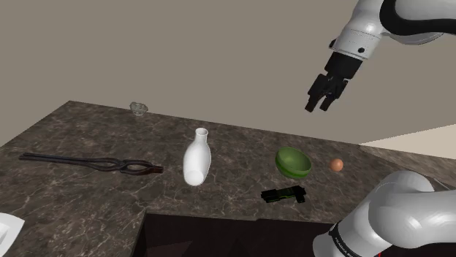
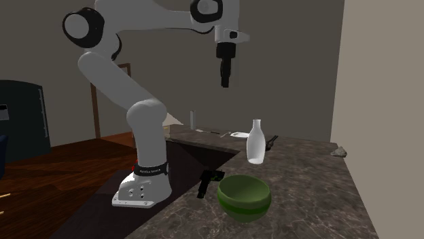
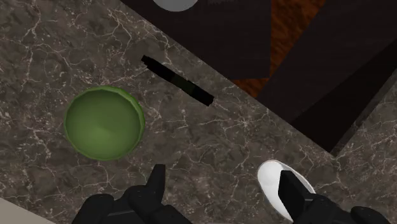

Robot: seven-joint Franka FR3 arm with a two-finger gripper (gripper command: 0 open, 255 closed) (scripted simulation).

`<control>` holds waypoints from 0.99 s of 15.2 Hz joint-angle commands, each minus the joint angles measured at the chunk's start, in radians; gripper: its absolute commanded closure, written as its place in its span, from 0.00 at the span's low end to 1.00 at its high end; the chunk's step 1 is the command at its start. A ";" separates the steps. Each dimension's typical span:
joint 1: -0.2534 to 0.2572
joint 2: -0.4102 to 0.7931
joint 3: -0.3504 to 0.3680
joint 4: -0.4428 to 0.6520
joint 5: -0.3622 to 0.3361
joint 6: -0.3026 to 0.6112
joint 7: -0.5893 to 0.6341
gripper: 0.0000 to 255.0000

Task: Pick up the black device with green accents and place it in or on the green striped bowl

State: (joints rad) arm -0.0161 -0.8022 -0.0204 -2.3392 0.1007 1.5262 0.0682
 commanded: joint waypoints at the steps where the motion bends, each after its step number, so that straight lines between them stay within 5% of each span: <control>1: 0.000 0.000 0.000 0.000 0.000 0.000 0.000 0.00; 15: 0.143 0.090 0.017 -0.388 -0.143 0.322 -0.373 0.00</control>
State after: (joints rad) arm 0.1184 -0.7227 -0.0032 -2.6960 -0.0276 1.8155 -0.2762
